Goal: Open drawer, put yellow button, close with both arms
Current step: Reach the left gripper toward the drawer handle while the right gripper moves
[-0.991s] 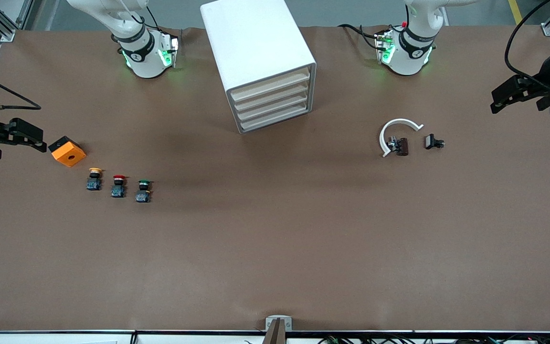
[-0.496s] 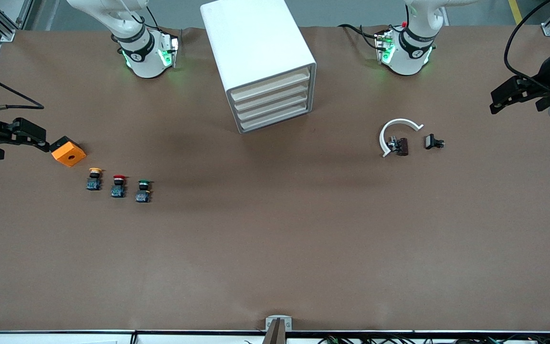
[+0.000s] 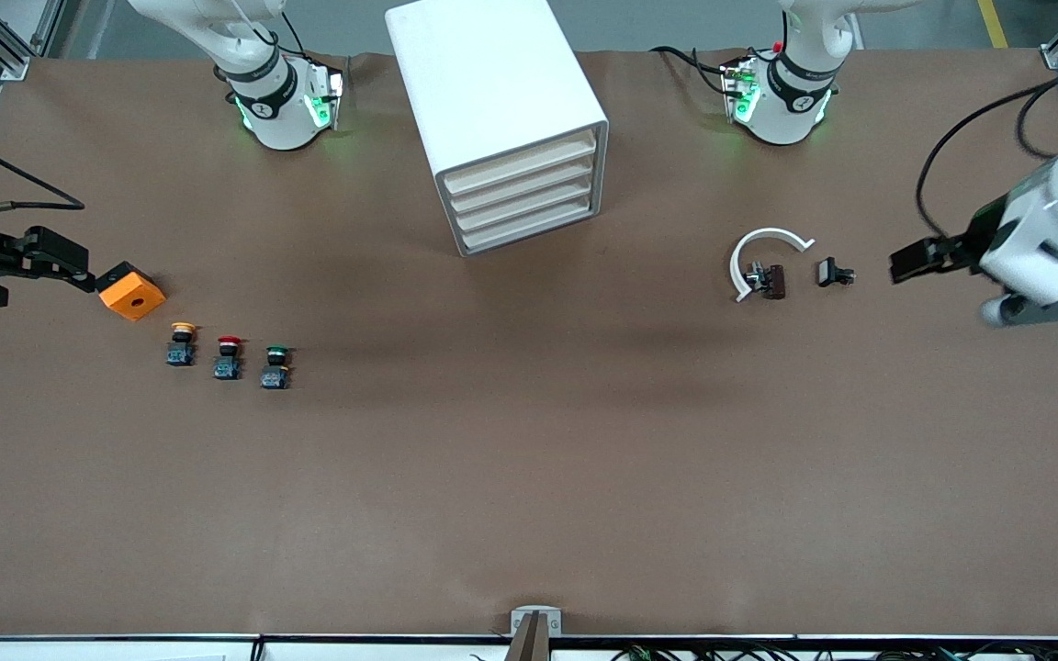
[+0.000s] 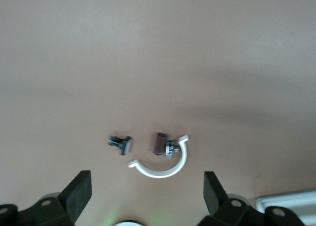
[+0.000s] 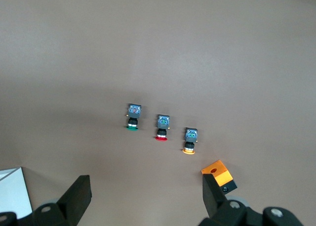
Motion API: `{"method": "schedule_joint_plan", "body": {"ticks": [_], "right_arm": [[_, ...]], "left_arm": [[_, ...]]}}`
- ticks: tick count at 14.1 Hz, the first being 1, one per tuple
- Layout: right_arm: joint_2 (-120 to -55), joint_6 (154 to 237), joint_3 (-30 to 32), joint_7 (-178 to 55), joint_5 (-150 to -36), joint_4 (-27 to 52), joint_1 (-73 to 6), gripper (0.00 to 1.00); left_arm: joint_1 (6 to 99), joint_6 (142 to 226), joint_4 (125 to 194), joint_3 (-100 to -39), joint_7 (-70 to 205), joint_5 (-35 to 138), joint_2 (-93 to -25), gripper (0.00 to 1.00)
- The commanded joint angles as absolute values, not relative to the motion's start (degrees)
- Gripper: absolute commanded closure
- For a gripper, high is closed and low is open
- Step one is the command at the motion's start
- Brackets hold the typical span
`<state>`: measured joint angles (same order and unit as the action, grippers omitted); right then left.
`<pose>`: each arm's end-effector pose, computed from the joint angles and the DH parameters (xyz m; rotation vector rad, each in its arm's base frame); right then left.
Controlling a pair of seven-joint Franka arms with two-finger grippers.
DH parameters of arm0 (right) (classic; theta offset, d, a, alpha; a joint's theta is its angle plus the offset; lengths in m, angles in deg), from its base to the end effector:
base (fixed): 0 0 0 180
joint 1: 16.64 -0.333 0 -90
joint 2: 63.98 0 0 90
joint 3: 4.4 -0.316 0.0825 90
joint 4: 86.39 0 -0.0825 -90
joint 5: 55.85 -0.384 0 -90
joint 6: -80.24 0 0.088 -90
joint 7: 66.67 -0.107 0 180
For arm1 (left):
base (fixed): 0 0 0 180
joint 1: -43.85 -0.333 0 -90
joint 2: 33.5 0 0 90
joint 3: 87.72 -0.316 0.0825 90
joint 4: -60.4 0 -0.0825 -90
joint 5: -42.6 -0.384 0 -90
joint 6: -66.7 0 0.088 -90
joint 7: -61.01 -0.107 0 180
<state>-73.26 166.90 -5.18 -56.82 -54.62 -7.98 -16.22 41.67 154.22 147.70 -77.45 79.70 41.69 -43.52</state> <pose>0.5988 0.0006 0.6209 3.1115 0.2761 -0.0304 0.5910 -0.0740 0.5438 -3.0934 -0.2860 0.2603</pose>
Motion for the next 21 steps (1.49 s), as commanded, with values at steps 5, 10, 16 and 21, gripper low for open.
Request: {"method": "schedule_joint_plan", "body": {"ticks": [5,10,16,21], "right_arm": [[-73.99,166.82,-4.75,-56.12,-52.87,-8.43,-15.50,0.00],[-75.65,168.83,-4.75,-56.04,-49.88,-8.16,-15.67,0.00],[-80.75,170.67,-4.66,-54.55,-49.17,-6.59,-14.54,0.00],[-80.94,186.39,-4.66,-54.45,-45.04,3.68,-11.73,0.00]], "left_arm": [[50.07,155.90,144.42,-75.06,119.29,44.61,-59.41,0.00],[58.33,155.90,144.42,-75.15,143.92,50.76,-64.70,0.00],[65.20,155.91,143.81,-75.06,171.80,63.31,-69.27,0.00],[67.67,154.25,143.89,-75.06,186.06,79.49,-71.29,0.06]]}}
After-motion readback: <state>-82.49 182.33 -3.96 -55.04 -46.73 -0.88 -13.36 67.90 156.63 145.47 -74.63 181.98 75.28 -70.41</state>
